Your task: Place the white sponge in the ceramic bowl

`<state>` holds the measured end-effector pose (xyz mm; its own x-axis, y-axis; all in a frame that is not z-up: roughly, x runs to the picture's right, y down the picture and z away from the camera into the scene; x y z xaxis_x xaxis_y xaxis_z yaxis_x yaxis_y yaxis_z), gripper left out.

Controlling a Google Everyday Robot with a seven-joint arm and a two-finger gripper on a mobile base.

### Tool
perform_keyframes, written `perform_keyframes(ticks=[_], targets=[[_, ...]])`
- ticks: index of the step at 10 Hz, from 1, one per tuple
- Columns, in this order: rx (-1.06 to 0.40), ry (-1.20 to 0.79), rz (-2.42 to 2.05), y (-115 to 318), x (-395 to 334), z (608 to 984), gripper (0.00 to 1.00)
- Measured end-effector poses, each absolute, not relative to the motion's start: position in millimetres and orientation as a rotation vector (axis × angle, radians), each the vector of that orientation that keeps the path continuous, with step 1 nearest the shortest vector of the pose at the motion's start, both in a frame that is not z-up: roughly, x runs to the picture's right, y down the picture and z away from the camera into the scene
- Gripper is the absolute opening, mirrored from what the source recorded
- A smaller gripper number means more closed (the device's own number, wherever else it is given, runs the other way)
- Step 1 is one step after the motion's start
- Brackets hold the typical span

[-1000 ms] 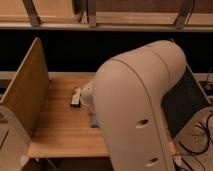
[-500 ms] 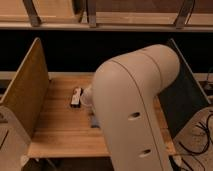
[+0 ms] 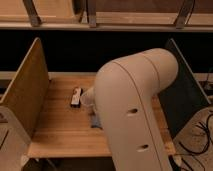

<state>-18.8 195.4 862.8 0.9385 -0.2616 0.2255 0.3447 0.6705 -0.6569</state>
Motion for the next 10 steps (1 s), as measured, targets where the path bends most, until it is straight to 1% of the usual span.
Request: perform_keyframes(ticks=[2, 3, 6, 7, 8, 10], targets=[[-0.764, -0.124, -0.347, 199.3, -20.2, 864.1, 0.8], [-0.765, -0.124, -0.351, 200.8, -19.5, 864.4, 0.78], [-0.747, -0.113, -0.36, 198.0, -17.4, 865.2, 0.48], [-0.745, -0.112, -0.359, 197.8, -17.5, 864.9, 0.4], [-0.742, -0.113, -0.356, 198.2, -17.4, 864.8, 0.28], [-0.735, -0.115, -0.354, 197.6, -17.2, 862.3, 0.1]])
